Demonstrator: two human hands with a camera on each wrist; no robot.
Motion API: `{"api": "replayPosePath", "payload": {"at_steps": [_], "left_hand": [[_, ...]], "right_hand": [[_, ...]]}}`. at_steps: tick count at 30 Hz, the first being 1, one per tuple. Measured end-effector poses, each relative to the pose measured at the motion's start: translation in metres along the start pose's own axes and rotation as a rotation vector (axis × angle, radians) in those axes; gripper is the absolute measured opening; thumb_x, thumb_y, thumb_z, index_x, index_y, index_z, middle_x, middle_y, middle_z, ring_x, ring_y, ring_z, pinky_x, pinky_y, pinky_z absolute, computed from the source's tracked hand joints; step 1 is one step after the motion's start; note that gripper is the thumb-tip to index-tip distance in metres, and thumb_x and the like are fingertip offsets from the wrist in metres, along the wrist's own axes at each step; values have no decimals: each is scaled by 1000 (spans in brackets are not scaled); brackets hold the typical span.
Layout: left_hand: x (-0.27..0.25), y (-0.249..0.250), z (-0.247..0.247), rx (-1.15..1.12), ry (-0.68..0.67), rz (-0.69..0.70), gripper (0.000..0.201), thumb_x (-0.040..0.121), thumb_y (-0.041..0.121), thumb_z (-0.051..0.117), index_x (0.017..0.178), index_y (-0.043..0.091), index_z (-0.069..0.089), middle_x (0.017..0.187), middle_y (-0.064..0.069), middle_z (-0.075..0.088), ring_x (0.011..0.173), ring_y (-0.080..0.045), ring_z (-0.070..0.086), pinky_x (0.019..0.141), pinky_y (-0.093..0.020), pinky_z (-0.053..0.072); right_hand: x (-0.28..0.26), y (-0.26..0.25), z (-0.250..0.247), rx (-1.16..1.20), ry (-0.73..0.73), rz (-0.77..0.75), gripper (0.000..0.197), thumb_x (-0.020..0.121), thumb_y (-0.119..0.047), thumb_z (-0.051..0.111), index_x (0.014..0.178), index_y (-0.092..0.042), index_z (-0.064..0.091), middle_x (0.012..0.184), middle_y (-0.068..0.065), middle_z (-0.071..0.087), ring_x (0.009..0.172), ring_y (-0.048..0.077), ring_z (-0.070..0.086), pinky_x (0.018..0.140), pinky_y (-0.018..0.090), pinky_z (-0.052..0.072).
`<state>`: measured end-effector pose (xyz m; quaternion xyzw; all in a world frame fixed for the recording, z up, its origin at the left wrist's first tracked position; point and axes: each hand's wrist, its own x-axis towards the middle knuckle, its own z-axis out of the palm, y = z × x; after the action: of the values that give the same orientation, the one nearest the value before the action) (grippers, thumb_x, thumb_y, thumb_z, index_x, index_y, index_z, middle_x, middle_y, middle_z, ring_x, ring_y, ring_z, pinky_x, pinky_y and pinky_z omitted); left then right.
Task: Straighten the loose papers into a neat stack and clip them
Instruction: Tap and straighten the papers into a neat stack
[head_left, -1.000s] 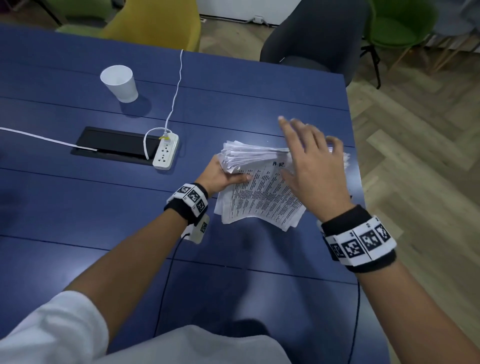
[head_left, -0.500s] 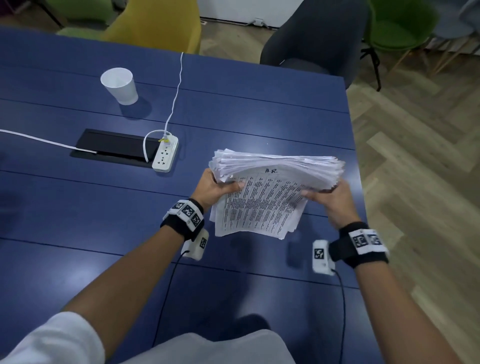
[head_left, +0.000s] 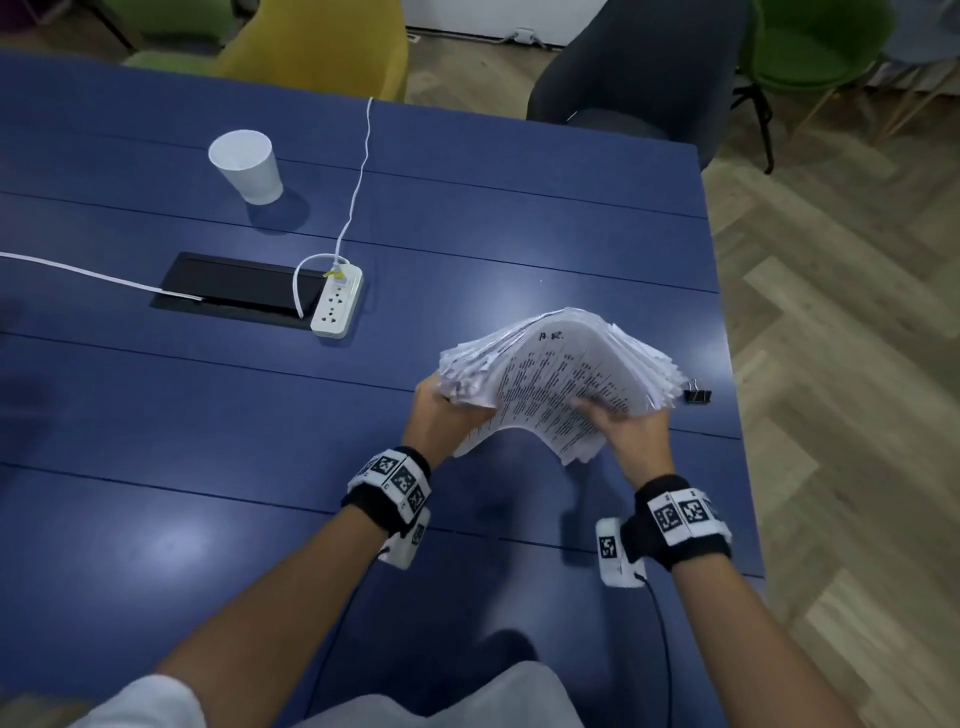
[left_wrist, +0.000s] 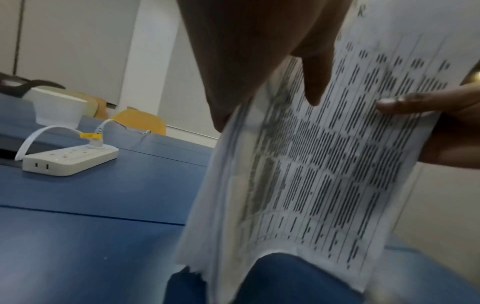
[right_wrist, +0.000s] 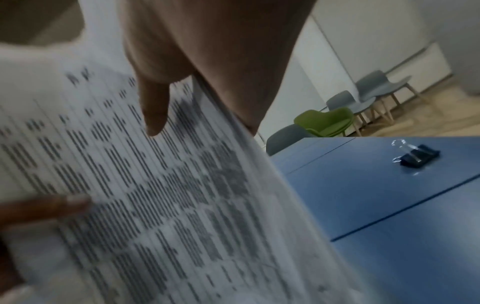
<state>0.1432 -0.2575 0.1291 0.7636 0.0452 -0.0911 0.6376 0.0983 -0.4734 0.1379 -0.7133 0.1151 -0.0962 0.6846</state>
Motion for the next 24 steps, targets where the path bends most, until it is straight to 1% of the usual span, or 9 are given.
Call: {"api": "replayPosePath", "payload": {"at_steps": [3, 6, 9, 12, 15, 17, 21, 22, 24], "left_hand": [[7, -1, -4, 8, -42, 2, 29, 73, 7, 80, 88, 27, 65, 95, -8, 71, 89, -25, 69, 81, -47, 58], [12, 6, -10, 3, -105, -24, 30, 70, 19, 83, 90, 4, 66, 92, -16, 71, 83, -27, 70, 75, -49, 59], [10, 8, -15, -24, -184, -47, 25, 74, 9, 80, 96, 7, 68, 91, 0, 73, 82, -6, 71, 73, -25, 59], [-3, -8, -13, -36, -230, -155, 26, 72, 11, 81, 89, 20, 64, 84, 10, 71, 73, 6, 68, 66, -12, 55], [-16, -31, -9, -62, -287, -235, 33, 72, 6, 80, 100, 13, 65, 92, -1, 74, 81, -3, 70, 83, -27, 57], [-16, -37, -10, -83, -294, -240, 46, 72, 5, 80, 113, 3, 60, 96, -9, 73, 86, -9, 71, 82, -28, 57], [9, -22, -13, -97, -115, -43, 61, 75, 27, 79, 127, 29, 48, 123, -2, 61, 114, -18, 60, 94, -34, 51], [18, -14, -15, -45, -88, 34, 55, 79, 28, 75, 126, 33, 47, 123, 0, 59, 112, -16, 59, 95, -32, 49], [36, 6, -15, 68, -107, 139, 46, 87, 22, 67, 127, 32, 47, 116, 0, 62, 89, -10, 59, 87, -27, 48]], "right_hand": [[7, 8, 2, -12, -29, 56, 42, 73, 8, 75, 106, -14, 63, 94, -21, 73, 95, -2, 68, 81, 14, 52], [12, 2, -5, 13, -2, 76, 34, 75, 5, 76, 97, -19, 66, 91, -11, 74, 90, 5, 71, 78, 22, 57], [8, 7, -17, 29, -53, 156, 30, 75, -1, 77, 103, -5, 68, 94, -3, 76, 90, 11, 72, 73, 22, 57], [-1, 26, -24, 17, -148, 290, 43, 69, -6, 81, 109, -7, 66, 105, 1, 74, 101, 15, 70, 84, 27, 57], [-12, 40, -24, -9, -158, 358, 38, 72, 3, 78, 105, -11, 65, 96, -6, 74, 91, 1, 70, 78, 17, 56], [-19, 48, -25, -46, -162, 383, 38, 72, 4, 78, 106, -7, 65, 97, -3, 73, 86, 0, 71, 78, 19, 57], [-23, 64, -34, -138, -177, 435, 42, 68, -10, 84, 106, -4, 67, 98, 5, 74, 89, 9, 72, 75, 16, 54], [-23, 69, -36, -156, -176, 456, 47, 65, -15, 87, 106, -3, 66, 98, 7, 74, 91, 15, 72, 79, 22, 54], [-23, 77, -38, -186, -167, 499, 68, 55, -32, 93, 110, -4, 62, 102, 9, 73, 96, 23, 70, 88, 35, 54]]}}
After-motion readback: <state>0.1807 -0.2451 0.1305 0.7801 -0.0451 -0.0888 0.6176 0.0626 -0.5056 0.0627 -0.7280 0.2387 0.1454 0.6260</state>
